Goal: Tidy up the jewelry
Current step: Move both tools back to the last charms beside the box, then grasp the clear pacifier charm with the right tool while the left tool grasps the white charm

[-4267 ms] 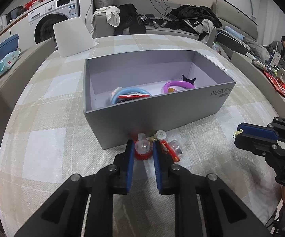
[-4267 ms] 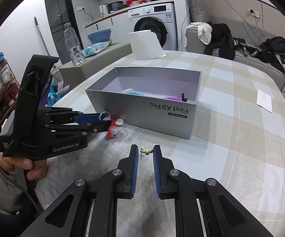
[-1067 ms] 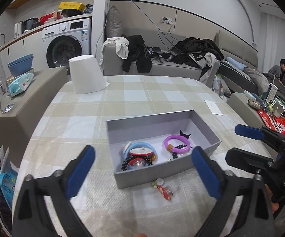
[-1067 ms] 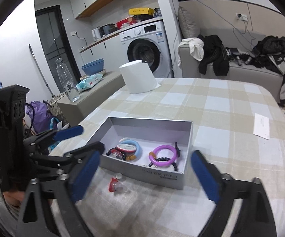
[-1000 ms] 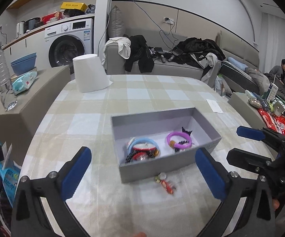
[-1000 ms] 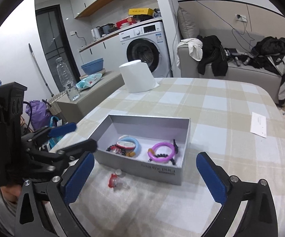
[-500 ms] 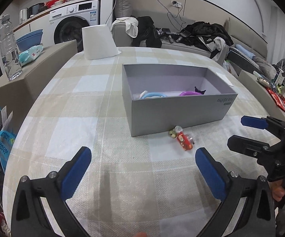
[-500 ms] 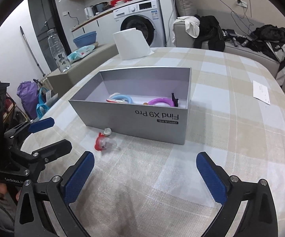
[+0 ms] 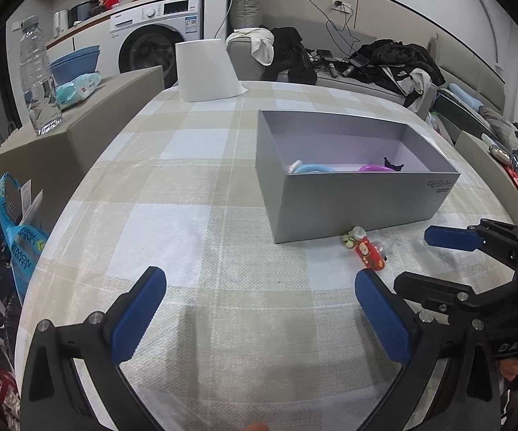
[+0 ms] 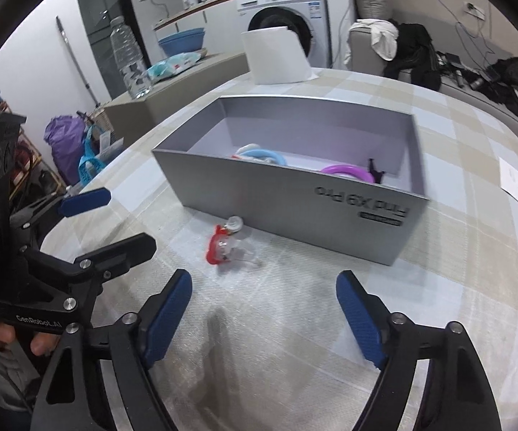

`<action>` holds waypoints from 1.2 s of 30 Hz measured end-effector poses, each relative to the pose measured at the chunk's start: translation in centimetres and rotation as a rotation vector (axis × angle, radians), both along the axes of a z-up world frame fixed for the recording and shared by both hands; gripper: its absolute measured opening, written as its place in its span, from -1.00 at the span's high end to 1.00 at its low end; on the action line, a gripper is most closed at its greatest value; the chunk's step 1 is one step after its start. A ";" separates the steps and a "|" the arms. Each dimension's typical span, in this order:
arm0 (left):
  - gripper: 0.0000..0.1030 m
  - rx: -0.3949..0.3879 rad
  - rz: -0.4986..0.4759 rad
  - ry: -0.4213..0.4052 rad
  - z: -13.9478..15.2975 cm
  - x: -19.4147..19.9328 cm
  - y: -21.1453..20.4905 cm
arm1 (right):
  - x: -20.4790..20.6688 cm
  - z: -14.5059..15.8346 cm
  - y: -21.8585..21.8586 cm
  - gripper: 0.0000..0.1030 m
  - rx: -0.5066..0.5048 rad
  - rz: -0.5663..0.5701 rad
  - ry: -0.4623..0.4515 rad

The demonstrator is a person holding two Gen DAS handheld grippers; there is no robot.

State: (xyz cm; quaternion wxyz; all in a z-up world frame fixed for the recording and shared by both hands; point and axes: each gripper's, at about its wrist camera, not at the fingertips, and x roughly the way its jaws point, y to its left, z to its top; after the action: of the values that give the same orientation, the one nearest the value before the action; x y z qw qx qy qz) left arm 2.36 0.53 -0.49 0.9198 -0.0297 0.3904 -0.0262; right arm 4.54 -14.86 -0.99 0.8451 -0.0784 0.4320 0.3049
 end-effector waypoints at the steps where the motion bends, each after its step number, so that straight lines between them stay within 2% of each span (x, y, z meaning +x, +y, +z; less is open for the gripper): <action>1: -0.98 -0.006 0.003 -0.001 0.0 -0.1 0.2 | 0.0 -0.1 0.3 -0.45 -0.009 0.005 0.001; 9: -0.98 -0.016 0.017 0.004 0.0 -0.3 0.5 | 0.7 -0.3 0.7 -0.20 -0.018 0.005 0.008; 15: -0.98 -0.043 0.036 0.004 0.1 -0.2 1.1 | 0.7 -0.3 1.6 -0.17 -0.029 0.028 0.002; 19: -0.98 -0.067 0.040 0.009 0.1 -0.1 1.4 | 0.7 -0.5 2.3 -0.02 -0.050 0.036 -0.004; 29: -0.98 -0.065 0.031 0.014 0.0 -0.1 1.2 | 0.7 -0.6 3.0 0.16 -0.062 0.048 -0.013; 33: -0.98 -0.063 0.029 0.015 0.0 -0.1 1.2 | 0.6 -0.6 3.1 0.43 -0.067 0.051 -0.019; 36: -0.98 -0.061 0.026 0.018 0.0 -0.1 1.1 | 0.4 -0.5 2.7 0.43 -0.060 0.060 -0.025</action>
State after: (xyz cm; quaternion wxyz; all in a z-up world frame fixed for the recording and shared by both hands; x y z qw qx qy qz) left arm 2.30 1.60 -0.47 0.9153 -0.0629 0.3971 -0.0261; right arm 4.89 -12.12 -1.45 0.8383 -0.1206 0.4277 0.3158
